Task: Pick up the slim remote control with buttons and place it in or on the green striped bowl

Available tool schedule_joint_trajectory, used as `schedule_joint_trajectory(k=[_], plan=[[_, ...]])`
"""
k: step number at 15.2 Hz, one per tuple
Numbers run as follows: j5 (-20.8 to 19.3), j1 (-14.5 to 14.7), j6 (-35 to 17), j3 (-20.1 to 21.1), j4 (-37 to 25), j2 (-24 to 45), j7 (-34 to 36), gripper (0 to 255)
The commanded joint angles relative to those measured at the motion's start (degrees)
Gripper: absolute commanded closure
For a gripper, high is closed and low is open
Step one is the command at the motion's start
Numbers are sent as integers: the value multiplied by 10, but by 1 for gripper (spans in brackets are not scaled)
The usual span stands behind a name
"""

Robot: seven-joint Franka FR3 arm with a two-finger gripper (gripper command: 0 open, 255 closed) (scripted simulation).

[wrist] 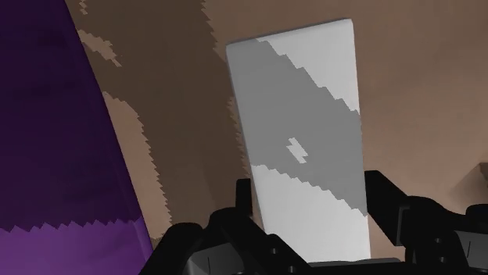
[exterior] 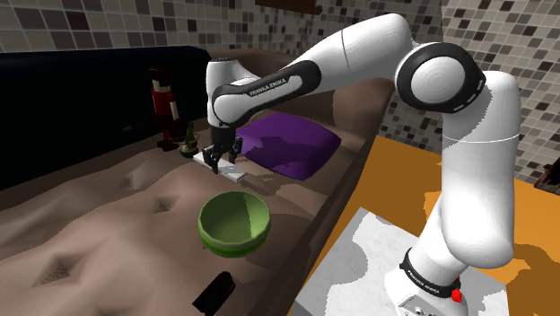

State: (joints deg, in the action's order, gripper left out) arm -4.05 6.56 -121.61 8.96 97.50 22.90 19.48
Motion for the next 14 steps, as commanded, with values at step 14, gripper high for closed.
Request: schedule_joint_trajectory(k=[14], plan=[[7, 0, 103, 3, -72, -31, -5, 255]])
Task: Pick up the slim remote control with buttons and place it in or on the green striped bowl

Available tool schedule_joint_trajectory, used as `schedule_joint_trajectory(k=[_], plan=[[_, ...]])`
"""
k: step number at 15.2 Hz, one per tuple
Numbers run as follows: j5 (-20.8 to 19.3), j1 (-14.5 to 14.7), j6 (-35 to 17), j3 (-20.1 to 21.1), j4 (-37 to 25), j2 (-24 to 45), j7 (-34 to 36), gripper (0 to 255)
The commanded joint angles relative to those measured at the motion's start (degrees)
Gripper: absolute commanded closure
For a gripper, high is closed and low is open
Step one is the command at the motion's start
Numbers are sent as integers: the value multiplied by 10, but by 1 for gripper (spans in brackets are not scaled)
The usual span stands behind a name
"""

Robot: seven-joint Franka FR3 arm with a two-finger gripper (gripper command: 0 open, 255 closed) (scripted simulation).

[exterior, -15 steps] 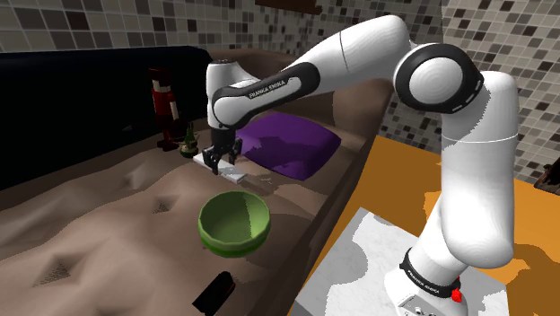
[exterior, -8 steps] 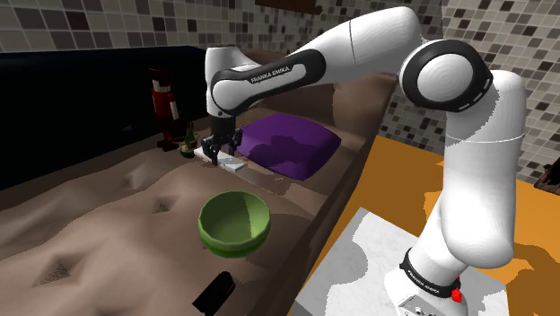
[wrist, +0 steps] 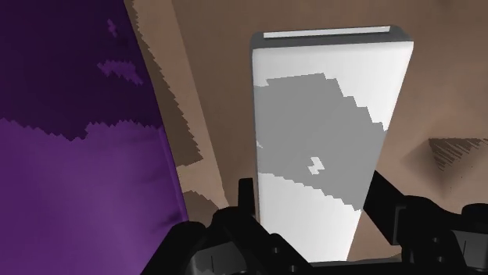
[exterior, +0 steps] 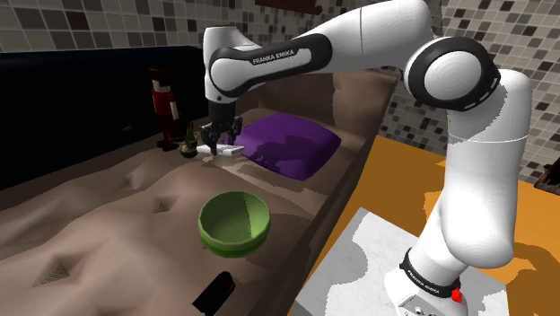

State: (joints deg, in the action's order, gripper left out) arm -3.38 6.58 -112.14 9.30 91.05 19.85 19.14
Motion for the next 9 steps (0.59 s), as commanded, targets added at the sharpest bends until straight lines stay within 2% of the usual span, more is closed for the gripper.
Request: schedule_joint_trajectory(k=[1, 9], plan=[[1, -1, 15, 0, -13, -2, -2, 255], [2, 0, 74, 1, -66, -8, -3, 255]])
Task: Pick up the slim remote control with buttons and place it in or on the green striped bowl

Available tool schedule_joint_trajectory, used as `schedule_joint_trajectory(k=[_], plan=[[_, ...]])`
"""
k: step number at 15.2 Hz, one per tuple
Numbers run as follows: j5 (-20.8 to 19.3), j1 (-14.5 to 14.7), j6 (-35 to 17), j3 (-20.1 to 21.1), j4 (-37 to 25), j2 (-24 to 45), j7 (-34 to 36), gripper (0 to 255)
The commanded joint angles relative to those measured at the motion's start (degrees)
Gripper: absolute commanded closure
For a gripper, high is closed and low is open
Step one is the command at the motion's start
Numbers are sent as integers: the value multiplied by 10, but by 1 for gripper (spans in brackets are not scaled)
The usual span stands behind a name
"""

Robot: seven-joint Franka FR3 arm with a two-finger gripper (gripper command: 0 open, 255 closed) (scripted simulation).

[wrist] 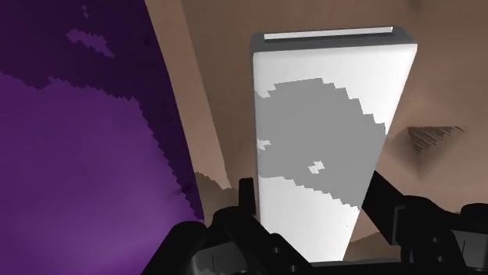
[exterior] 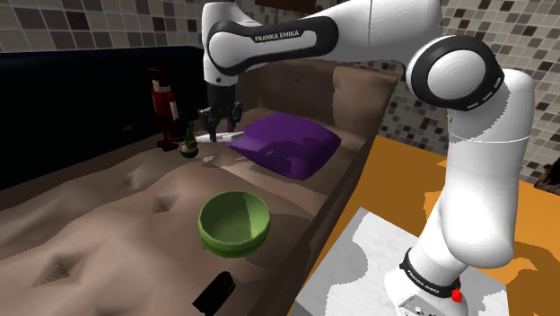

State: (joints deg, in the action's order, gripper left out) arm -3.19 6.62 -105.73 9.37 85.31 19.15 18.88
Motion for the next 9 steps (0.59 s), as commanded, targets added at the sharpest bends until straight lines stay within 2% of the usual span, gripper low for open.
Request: schedule_joint_trajectory(k=[1, 3, 9], plan=[[1, 0, 18, 0, -16, -2, -1, 255], [1, 0, 30, 0, -28, -2, -1, 255], [13, 24, -10, 21, 117, -108, 46, 255]])
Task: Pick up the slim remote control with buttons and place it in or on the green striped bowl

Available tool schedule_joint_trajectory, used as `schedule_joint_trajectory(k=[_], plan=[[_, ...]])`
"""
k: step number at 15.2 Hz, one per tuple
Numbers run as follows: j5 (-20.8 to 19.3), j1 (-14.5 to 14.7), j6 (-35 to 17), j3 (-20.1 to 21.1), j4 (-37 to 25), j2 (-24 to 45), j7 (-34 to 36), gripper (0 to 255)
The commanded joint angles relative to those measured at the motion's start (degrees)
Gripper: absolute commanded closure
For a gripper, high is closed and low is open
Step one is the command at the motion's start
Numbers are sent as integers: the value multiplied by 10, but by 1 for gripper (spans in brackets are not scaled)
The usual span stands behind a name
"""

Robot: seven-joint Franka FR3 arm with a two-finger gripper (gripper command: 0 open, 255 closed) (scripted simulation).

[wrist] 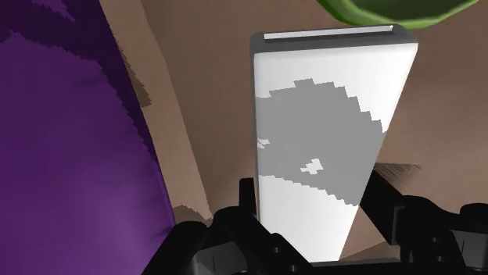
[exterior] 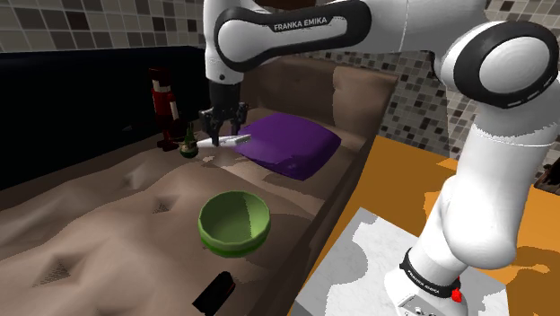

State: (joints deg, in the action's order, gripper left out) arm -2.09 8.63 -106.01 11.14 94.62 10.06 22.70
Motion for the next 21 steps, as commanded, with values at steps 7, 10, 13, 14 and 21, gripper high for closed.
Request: schedule_joint_trajectory(k=[7, 10, 13, 14, 21], plan=[[23, 36, -30, 34, 147, -118, 67, 255], [33, 51, -35, 50, 187, -156, 94, 255], [45, 67, -37, 68, 221, -190, 123, 255], [49, 73, -37, 74, 231, -200, 132, 255], [52, 79, -83, 82, 278, -201, 144, 255]])
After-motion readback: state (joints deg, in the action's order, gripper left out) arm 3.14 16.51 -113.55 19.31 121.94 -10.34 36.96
